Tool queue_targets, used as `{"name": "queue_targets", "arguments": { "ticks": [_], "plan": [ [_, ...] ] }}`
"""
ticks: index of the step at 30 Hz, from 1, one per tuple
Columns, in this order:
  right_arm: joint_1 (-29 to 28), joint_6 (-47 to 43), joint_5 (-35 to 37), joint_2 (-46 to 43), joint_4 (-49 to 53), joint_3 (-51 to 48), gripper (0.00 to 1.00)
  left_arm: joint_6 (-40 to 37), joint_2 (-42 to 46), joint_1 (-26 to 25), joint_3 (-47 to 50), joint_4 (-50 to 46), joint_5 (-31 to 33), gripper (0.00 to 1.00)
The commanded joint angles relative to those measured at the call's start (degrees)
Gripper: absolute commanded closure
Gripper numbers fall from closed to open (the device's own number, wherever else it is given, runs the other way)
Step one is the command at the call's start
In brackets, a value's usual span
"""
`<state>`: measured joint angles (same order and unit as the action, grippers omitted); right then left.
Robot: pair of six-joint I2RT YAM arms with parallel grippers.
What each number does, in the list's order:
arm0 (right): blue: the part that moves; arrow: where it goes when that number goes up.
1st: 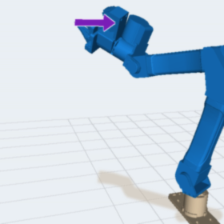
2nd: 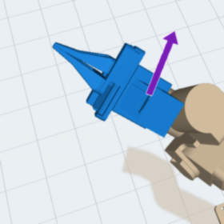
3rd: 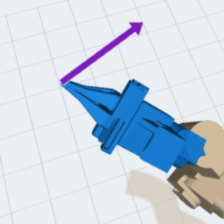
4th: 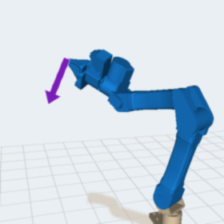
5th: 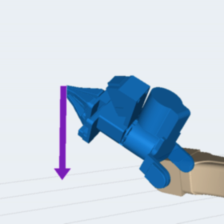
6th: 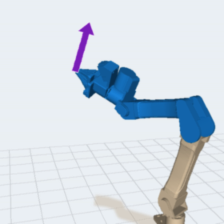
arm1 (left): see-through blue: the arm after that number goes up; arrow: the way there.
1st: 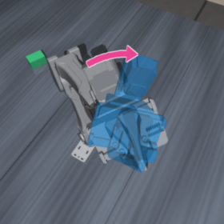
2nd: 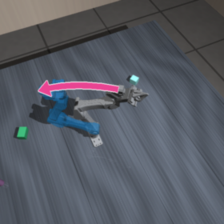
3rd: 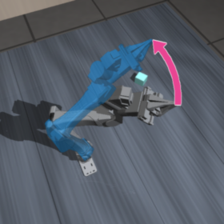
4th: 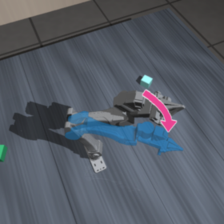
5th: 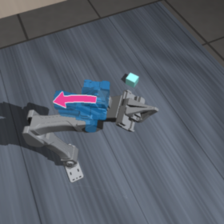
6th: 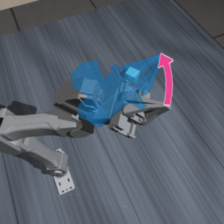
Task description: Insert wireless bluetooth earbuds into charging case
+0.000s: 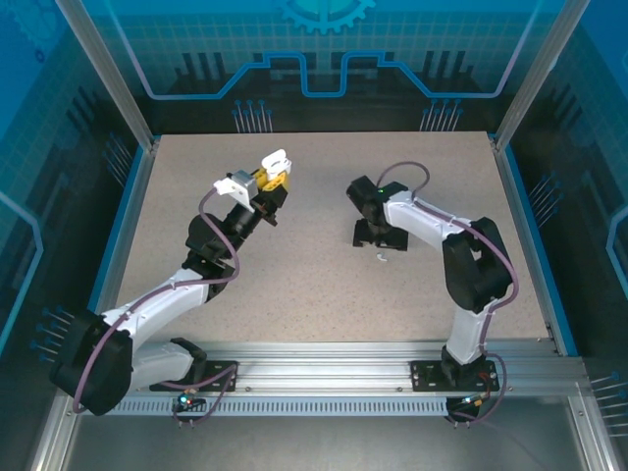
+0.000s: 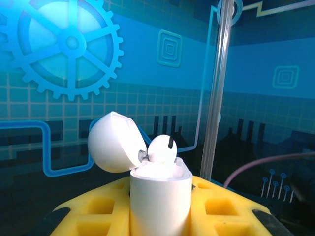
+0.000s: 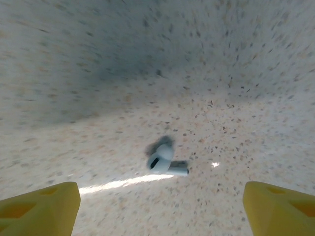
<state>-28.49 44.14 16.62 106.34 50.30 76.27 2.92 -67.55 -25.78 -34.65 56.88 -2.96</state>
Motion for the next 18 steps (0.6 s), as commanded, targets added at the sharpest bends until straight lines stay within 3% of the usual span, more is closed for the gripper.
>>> {"name": "queue_targets", "arguments": {
  "ticks": [1, 8, 18],
  "plan": [
    [2.17, -2.86, -8.74, -1.99, -11.16, -5.12, 0.13, 0.77, -0.46, -0.65, -0.89, 3.41, -2.58, 1.00],
    [4.67, -5.15, -15.16, -1.81, -18.65, -8.75, 0.13, 0.45, -1.68, -1.86, -3.35, 1.87, -3.20, 1.00],
    [4.36, -4.42, -16.79, -0.80, -18.93, -9.41, 0.16, 0.00, -3.20, -2.78, -4.37, 1.24, -2.93, 1.00]
  ]
}}
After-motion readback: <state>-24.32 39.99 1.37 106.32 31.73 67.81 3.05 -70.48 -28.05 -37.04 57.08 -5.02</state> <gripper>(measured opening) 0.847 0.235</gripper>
